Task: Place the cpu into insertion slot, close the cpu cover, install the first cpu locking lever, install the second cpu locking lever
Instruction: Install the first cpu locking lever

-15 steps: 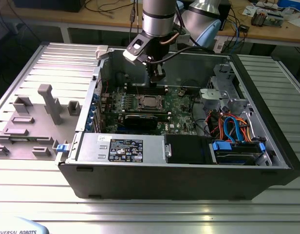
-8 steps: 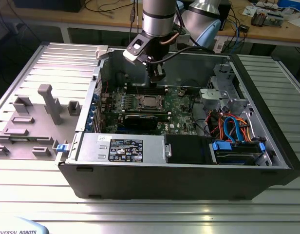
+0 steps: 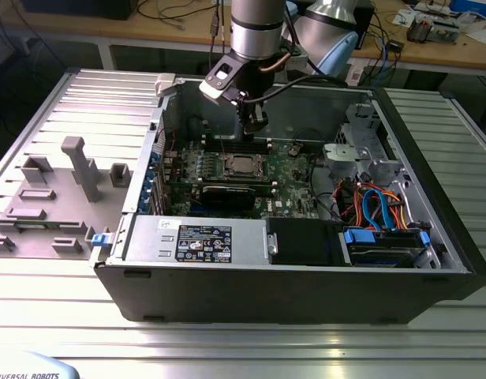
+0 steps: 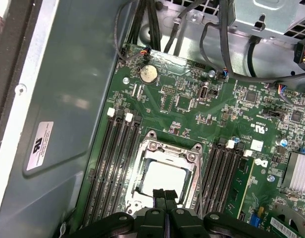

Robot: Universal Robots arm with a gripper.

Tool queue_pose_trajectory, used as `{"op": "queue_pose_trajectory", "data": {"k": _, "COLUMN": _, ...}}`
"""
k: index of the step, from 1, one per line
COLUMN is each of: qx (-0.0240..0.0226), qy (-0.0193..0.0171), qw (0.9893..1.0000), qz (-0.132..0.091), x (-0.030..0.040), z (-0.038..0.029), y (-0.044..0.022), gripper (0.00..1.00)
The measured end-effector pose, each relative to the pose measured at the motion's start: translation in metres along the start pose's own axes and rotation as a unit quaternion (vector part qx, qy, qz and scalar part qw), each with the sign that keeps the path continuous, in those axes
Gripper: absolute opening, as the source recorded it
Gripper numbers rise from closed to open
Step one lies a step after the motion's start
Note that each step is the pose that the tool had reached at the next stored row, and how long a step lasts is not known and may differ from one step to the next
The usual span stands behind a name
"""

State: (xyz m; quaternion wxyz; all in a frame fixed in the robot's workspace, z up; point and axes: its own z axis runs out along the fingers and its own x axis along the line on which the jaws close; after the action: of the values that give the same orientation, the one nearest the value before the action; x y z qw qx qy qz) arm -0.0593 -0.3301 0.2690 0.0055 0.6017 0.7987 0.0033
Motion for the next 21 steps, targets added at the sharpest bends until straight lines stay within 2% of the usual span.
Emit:
{"op": "queue_pose_trajectory", "data": {"k": 4, "qx": -0.0001, "qy": 0.0004, "qw": 0.9995, "qz": -0.032, "x": 0.0, "z": 0.0, "y": 0.0, "gripper": 0.11}}
{"op": "queue_pose_trajectory", "data": {"k": 6, "qx": -0.0002, "qy": 0.0006, "qw": 0.9988, "qz": -0.049, "x": 0.0, "z": 0.0, "y": 0.0, "gripper": 0.11}}
{"op": "queue_pose_trajectory", "data": {"k": 9, "qx": -0.0004, "qy": 0.0009, "qw": 0.997, "qz": -0.077, "x": 0.0, "z": 0.0, "y": 0.0, "gripper": 0.11}}
{"op": "queue_pose_trajectory", "data": {"k": 11, "qx": -0.0005, "qy": 0.0014, "qw": 0.9934, "qz": -0.115, "x": 0.0, "z": 0.0, "y": 0.0, "gripper": 0.11}}
{"op": "queue_pose_trajectory", "data": {"k": 13, "qx": -0.0007, "qy": 0.0016, "qw": 0.9906, "qz": -0.137, "x": 0.0, "z": 0.0, "y": 0.0, "gripper": 0.11}}
{"op": "queue_pose_trajectory", "data": {"k": 15, "qx": -0.0008, "qy": 0.0019, "qw": 0.9873, "qz": -0.159, "x": 0.0, "z": 0.0, "y": 0.0, "gripper": 0.11}}
{"op": "queue_pose_trajectory", "data": {"k": 16, "qx": -0.0008, "qy": 0.002, "qw": 0.9851, "qz": -0.172, "x": 0.0, "z": 0.0, "y": 0.0, "gripper": 0.11}}
{"op": "queue_pose_trajectory", "data": {"k": 21, "qx": -0.001, "qy": 0.0026, "qw": 0.9762, "qz": -0.217, "x": 0.0, "z": 0.0, "y": 0.0, "gripper": 0.11}}
